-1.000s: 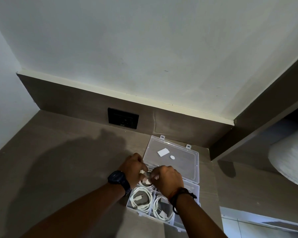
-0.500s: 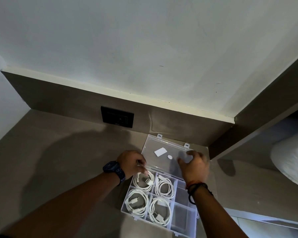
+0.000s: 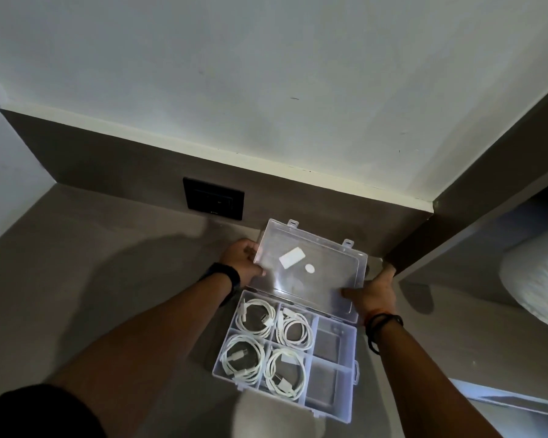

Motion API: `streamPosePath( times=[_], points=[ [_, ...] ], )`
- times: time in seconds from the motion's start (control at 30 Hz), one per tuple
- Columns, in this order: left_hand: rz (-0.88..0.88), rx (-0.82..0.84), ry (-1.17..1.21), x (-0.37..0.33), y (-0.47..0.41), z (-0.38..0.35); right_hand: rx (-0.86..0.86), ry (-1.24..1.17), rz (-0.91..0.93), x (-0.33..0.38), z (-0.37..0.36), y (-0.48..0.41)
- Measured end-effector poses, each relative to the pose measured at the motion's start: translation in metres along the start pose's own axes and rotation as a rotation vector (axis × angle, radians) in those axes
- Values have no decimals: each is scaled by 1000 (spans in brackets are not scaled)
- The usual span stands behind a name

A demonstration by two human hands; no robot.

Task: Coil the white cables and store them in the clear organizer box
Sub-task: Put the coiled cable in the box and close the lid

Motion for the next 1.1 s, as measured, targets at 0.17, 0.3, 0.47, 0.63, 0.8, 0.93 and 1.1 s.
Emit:
streamPosePath(
  times=[0.17,0.3,0.47,0.63,0.8,0.93,1.1],
  points=[
    [-146,-59,-135,-25,33,29,59,-158,169,25,15,22],
    [-552,-219,-273,-61,82,54,-109,-125,494,52,45,66],
    [-1004,43,-638,-57,151,41,15,354,789,49,37,131],
    [-785,468,-1138,41,166,-6,516,810,673,-30,-15,178],
    [-807,279,-1135,72,171,-16,417,746,658,-51,-30,188],
    [-782,273,-1196,66,167,-22,411,817,699,-43,-32,180],
    [-725,375,-1327,62,160,-30,380,888,698,-41,-34,172]
  ],
)
Point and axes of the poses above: each hand's wrist, its own y-axis away from the middle knuckle, its own z-axis out of the back of the hand, x = y × z, the point moved 8 cm from there along -y, towards the middle knuckle, and after that the axes turned 3 degrees about -x, right-handed, at the moved point
